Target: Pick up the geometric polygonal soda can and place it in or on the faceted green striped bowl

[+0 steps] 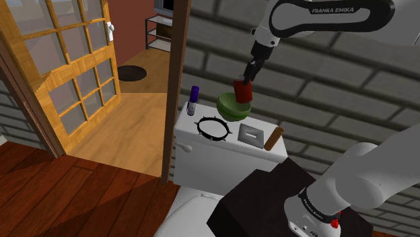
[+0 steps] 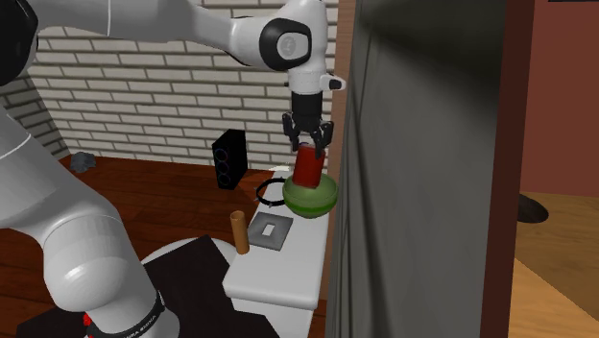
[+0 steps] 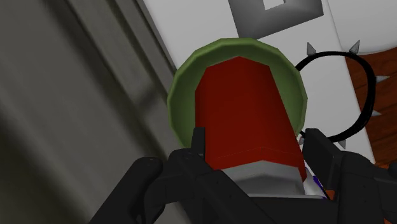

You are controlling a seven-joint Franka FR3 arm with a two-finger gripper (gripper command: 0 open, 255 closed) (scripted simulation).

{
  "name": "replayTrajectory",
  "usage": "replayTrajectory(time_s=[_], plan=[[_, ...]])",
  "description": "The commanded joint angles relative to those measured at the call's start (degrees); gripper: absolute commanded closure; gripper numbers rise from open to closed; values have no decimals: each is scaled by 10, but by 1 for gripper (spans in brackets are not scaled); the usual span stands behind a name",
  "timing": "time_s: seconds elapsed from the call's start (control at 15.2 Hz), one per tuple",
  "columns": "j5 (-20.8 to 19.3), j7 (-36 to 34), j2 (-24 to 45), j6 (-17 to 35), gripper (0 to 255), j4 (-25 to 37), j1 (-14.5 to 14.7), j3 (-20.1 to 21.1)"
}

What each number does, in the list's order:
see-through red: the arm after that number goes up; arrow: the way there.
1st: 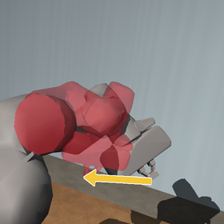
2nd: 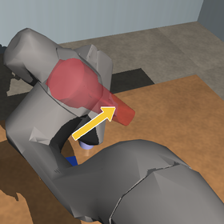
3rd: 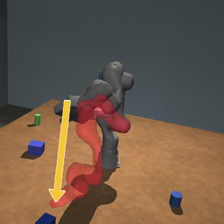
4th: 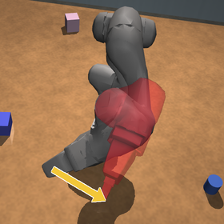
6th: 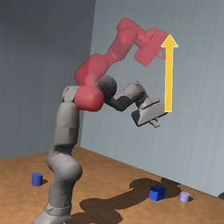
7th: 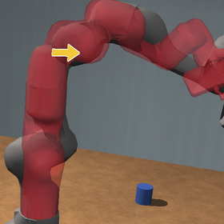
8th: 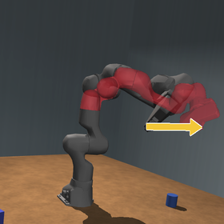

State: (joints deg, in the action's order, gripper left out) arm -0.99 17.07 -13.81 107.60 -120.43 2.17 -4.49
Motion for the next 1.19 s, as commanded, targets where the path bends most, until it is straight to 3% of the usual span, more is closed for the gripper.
replayTrajectory(time_s=[0.0, 0.13, 0.66, 0.73, 1.06, 1.12], plan=[[0, 1, 2, 16, 255, -13, 0, -1], [0, 1, 5, 37, 255, -32, 0, -1], [0, 1, 5, 37, 255, -32, 0, -1], [0, 1, 5, 37, 0, -32, 0, -1], [0, 1, 5, 37, 0, -32, 0, -1], [0, 1, 2, 18, 0, -16, 0, -1]])
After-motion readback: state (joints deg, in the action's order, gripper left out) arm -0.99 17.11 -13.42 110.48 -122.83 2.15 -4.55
